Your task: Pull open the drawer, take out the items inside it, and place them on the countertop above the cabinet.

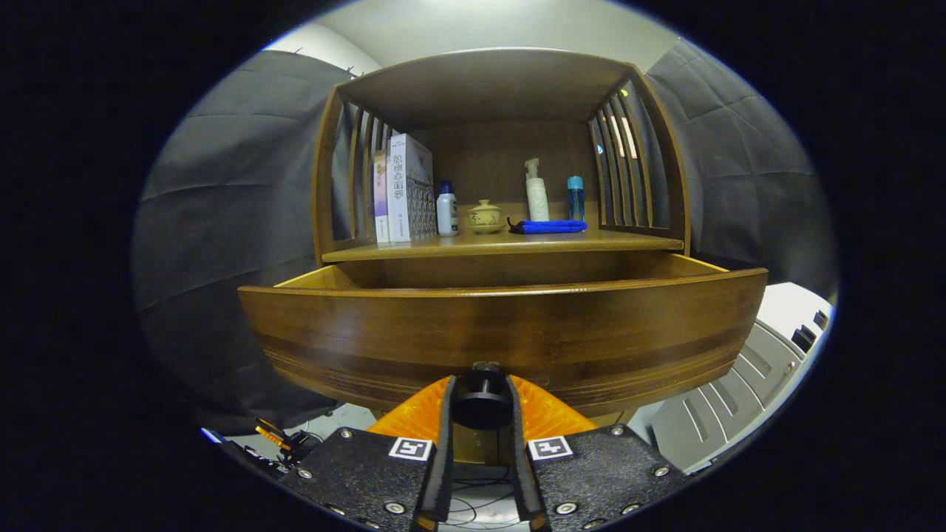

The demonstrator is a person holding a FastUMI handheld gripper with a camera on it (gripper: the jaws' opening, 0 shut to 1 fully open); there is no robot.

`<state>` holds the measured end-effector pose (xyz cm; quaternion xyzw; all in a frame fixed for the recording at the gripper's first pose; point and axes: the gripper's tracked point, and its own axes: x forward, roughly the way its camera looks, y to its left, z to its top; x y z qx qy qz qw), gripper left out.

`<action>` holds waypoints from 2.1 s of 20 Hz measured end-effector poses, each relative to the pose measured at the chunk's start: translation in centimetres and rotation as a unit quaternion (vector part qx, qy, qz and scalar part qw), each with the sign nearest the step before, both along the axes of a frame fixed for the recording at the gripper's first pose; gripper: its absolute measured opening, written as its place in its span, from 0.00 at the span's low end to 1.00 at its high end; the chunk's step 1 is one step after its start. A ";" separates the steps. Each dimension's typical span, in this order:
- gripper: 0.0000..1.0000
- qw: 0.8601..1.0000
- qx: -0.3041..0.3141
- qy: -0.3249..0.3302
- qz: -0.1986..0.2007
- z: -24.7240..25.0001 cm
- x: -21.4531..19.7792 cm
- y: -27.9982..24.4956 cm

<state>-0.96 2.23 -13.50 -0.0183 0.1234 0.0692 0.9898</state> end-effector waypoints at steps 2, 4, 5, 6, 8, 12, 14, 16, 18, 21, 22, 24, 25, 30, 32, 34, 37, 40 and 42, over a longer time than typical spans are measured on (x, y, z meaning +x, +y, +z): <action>0.34 1.000 0.001 0.001 0.005 -0.1 -0.5 0.2; 0.34 1.000 -0.004 -0.002 0.014 -0.2 -0.6 0.2; 0.35 1.000 -0.008 -0.005 0.017 -0.1 -0.5 0.1; 0.35 1.000 -0.009 -0.007 0.018 -0.2 -0.9 0.1; 0.36 1.000 -0.003 -0.010 0.017 -0.2 -1.1 0.2; 0.55 0.999 0.010 -0.035 0.034 1.3 -1.3 0.6; 0.66 0.998 0.023 -0.046 0.039 2.7 -1.7 0.5; 0.75 0.997 0.035 -0.057 0.047 4.3 -1.7 0.7; 0.79 0.995 0.042 -0.071 0.053 6.2 -1.7 0.8; 0.82 0.994 0.040 -0.084 0.062 8.2 -1.3 0.9; 0.82 0.993 0.039 -0.087 0.062 8.9 -1.0 0.8; 0.84 0.993 0.041 -0.090 0.063 10.0 -0.1 0.9; 0.84 0.994 0.041 -0.085 0.063 10.4 0.7 1.1; 0.93 0.998 0.018 -0.015 0.051 10.1 5.4 0.8; 0.93 0.999 0.015 0.012 0.045 9.6 7.0 0.6; 0.93 0.998 0.021 0.044 0.040 9.0 8.1 0.6; 0.93 0.996 0.015 0.084 0.038 7.9 9.3 0.5; 0.93 0.992 0.018 0.121 0.038 6.7 10.2 0.8; 0.93 0.988 0.018 0.149 0.038 5.6 10.5 1.0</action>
